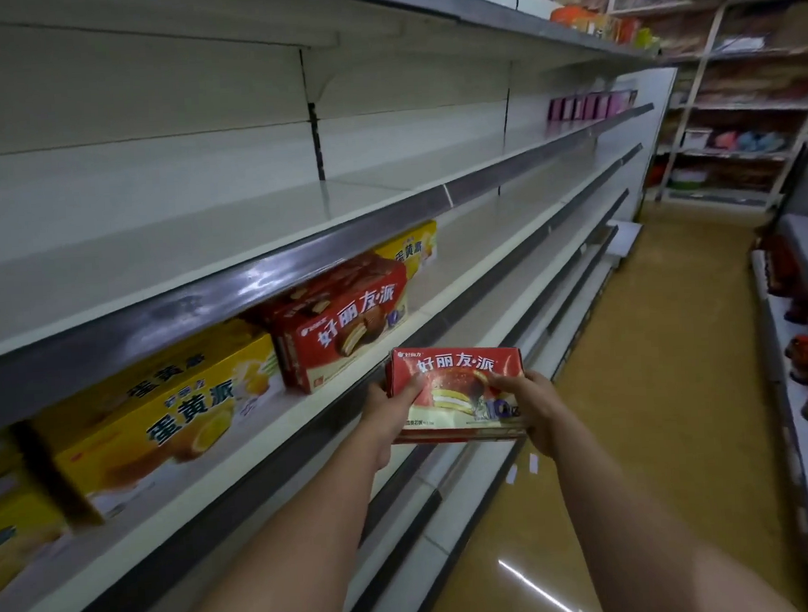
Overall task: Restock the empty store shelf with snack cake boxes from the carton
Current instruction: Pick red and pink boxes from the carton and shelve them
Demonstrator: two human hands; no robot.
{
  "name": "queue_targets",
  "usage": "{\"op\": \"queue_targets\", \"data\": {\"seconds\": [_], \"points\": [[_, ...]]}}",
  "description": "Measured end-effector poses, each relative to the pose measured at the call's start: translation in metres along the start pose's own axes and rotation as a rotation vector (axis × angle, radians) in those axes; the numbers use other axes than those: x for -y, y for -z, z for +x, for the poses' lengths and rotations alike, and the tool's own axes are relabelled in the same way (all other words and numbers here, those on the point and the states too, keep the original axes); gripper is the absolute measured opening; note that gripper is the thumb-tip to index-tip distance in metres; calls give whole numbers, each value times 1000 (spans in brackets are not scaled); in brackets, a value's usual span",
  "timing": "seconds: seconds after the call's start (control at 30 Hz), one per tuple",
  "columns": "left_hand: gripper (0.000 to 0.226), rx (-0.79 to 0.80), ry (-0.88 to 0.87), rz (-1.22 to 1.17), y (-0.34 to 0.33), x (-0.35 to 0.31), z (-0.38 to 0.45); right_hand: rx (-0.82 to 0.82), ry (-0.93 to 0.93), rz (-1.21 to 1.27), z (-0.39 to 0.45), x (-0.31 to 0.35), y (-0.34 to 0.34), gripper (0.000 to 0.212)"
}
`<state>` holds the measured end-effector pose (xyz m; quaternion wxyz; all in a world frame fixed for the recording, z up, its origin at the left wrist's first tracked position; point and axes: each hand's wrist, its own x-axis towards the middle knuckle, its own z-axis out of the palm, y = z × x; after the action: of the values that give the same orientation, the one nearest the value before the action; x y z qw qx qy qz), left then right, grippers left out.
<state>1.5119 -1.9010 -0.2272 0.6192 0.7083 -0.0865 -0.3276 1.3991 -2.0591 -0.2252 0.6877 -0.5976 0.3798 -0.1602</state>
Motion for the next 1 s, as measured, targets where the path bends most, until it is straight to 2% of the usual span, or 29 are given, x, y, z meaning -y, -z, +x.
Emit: {"op": "queue_targets", "data": {"seconds": [0.1,0.23,0.4,0.8,0.9,1.0], "points": [[60,6,-21,-12,-42,-21,29,11,63,-7,40,31,34,32],[56,-30,-3,-18,-93,-49,64,49,137,-31,88,65,72,33],[48,-110,-109,-64,-141,-79,107,97,161,-49,142,91,105,31],[53,-157,-212,-50,-205,-122,239,161,184,-46,280,141,142,28],[56,-161,-203,-91,-213,-142,277,187,187,-73,318,164,142,35],[59,-166,-177,-61,-215,-159,312,202,194,-139,352,188,139,33]]}}
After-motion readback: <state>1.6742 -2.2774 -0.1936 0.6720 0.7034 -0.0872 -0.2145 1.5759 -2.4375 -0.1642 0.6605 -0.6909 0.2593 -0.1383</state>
